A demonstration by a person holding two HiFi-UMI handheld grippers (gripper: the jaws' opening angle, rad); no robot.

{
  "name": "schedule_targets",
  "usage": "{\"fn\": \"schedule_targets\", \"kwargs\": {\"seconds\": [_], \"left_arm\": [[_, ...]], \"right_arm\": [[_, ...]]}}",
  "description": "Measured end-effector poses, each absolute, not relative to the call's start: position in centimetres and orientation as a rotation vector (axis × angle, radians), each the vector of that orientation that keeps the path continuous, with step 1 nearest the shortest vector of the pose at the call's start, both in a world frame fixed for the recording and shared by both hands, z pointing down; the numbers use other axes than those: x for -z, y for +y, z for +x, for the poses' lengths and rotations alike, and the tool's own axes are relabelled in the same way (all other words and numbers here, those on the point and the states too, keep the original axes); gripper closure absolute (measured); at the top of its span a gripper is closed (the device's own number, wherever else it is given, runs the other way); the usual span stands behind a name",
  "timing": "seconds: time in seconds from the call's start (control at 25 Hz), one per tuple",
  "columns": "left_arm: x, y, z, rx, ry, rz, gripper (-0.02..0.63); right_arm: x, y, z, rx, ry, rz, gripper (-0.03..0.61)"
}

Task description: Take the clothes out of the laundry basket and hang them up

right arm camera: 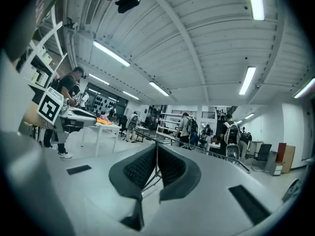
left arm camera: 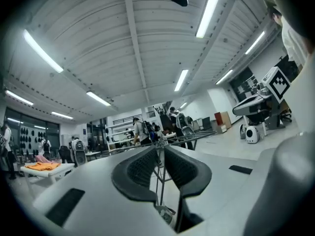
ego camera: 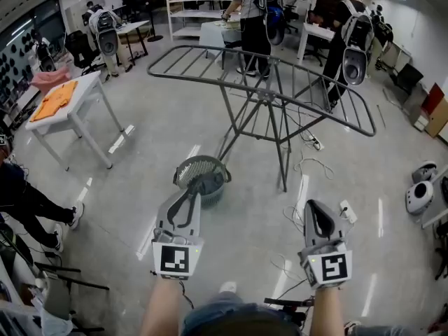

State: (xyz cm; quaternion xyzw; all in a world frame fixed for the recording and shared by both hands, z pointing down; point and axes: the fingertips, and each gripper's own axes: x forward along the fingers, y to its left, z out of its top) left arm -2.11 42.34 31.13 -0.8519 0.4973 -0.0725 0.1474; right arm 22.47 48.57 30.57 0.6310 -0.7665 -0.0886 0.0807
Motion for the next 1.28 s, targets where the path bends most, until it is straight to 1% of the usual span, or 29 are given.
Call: {"fn": "schedule_targets", "kwargs": {"seconds": [0.04,0.08,0.12,0.16,0.2,0.24,0.28,0.4,0.64,0.84,0.92,1.12,1.28], "left_arm": [[-31.2,41.8,-2.5,0.202,1.428,-2.467,0.543],[-31.4,41.3,-2.9,0.197,1.426,-2.489,0.424],[-31.7,40.7,-3.4,0.2,1.43,-2.509,0.293],[-31.9,40.1,-4.0,0.203,1.447,-2.522,0.181],[-32.0,39.5,-4.6,0.199,1.474,-2.53,0.125],[-32.0,39.1,-5.3,0.19,1.502,-2.535,0.086],[-32.0,38.8,-6.0,0.179,1.529,-2.537,0.067],[-32.0,38.2,-7.9,0.169,1.593,-2.511,0.044],[-33.0,37.2,-11.3,0.299,1.667,-2.436,0.046],[-33.4,35.7,-12.9,0.27,1.699,-2.438,0.046],[-33.3,34.7,-13.4,0.261,1.721,-2.431,0.047],[-33.2,31.3,-15.2,0.267,1.778,-2.403,0.048],[-33.8,27.0,-15.7,0.342,1.791,-2.376,0.048]], "right_arm": [[-30.8,48.0,21.8,0.236,-2.306,1.866,0.557],[-31.1,47.4,21.0,0.211,-2.328,1.832,0.427],[-31.3,46.9,20.1,0.189,-2.352,1.801,0.27],[-31.4,46.4,19.4,0.17,-2.371,1.78,0.16],[-31.6,46.1,18.8,0.148,-2.381,1.766,0.092],[-31.9,45.8,18.4,0.126,-2.38,1.756,0.038],[-32.3,45.6,18.2,0.112,-2.37,1.747,0.005],[-32.7,45.1,17.3,0.106,-2.335,1.718,0.003],[-31.0,42.9,15.1,0.186,-2.437,1.681,0.008],[-31.2,40.3,13.4,0.295,-2.388,1.587,0.011],[-31.2,39.1,13.1,0.281,-2.367,1.568,0.012],[-31.6,34.2,11.8,0.246,-2.426,1.524,0.012],[-32.0,28.9,10.5,0.223,-2.492,1.513,0.015]]}}
